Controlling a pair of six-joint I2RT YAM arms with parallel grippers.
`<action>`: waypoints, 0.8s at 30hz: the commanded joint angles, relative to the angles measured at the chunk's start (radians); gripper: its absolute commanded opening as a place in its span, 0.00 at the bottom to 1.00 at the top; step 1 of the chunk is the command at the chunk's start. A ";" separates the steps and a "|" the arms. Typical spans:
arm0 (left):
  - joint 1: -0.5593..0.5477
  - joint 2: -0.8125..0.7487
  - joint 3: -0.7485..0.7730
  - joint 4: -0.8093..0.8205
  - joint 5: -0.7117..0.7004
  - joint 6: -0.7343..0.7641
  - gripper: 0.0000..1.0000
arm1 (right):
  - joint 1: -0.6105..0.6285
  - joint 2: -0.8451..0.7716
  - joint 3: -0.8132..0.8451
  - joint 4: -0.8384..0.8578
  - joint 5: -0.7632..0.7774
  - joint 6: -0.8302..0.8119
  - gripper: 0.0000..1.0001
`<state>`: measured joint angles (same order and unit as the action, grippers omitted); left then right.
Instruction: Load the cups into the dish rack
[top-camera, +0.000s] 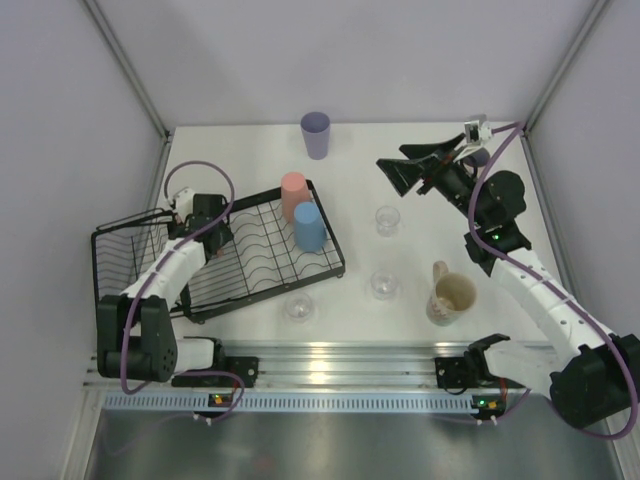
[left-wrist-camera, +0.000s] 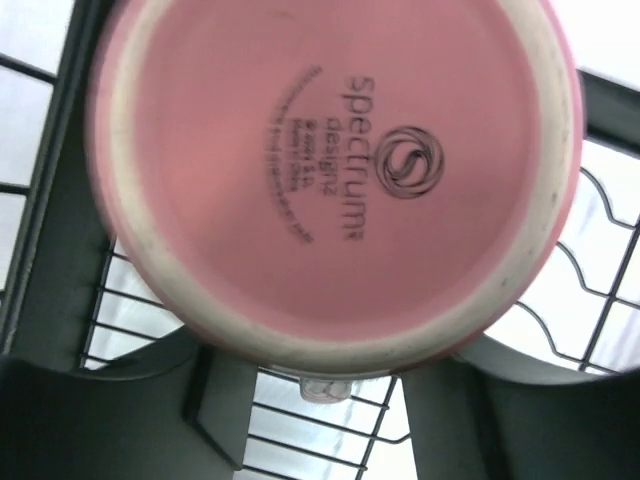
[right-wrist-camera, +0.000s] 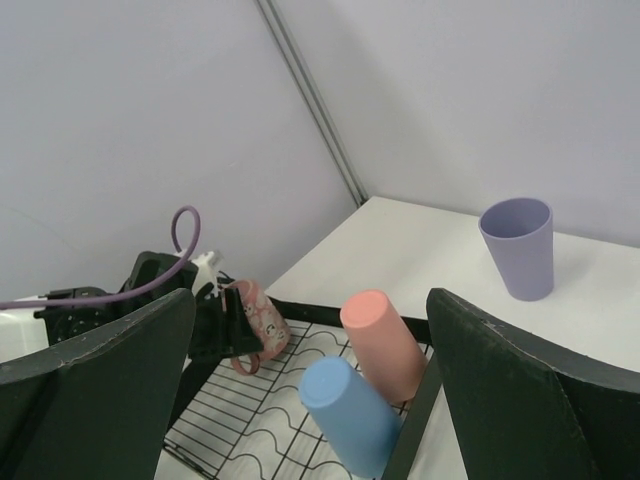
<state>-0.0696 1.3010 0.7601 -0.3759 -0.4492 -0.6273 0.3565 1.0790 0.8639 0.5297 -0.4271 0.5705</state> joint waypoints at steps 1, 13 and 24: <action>0.008 -0.026 0.016 0.072 -0.032 0.000 0.63 | -0.016 -0.030 0.041 -0.002 0.010 -0.024 0.99; 0.008 -0.086 0.156 -0.159 -0.068 -0.071 0.83 | -0.016 0.010 0.107 -0.121 0.045 -0.047 0.99; 0.008 -0.264 0.315 -0.189 0.046 -0.009 0.83 | -0.016 0.214 0.369 -0.445 0.158 -0.073 0.97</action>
<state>-0.0662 1.0748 1.0096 -0.5545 -0.4591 -0.6716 0.3565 1.2194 1.0893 0.2371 -0.3389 0.5270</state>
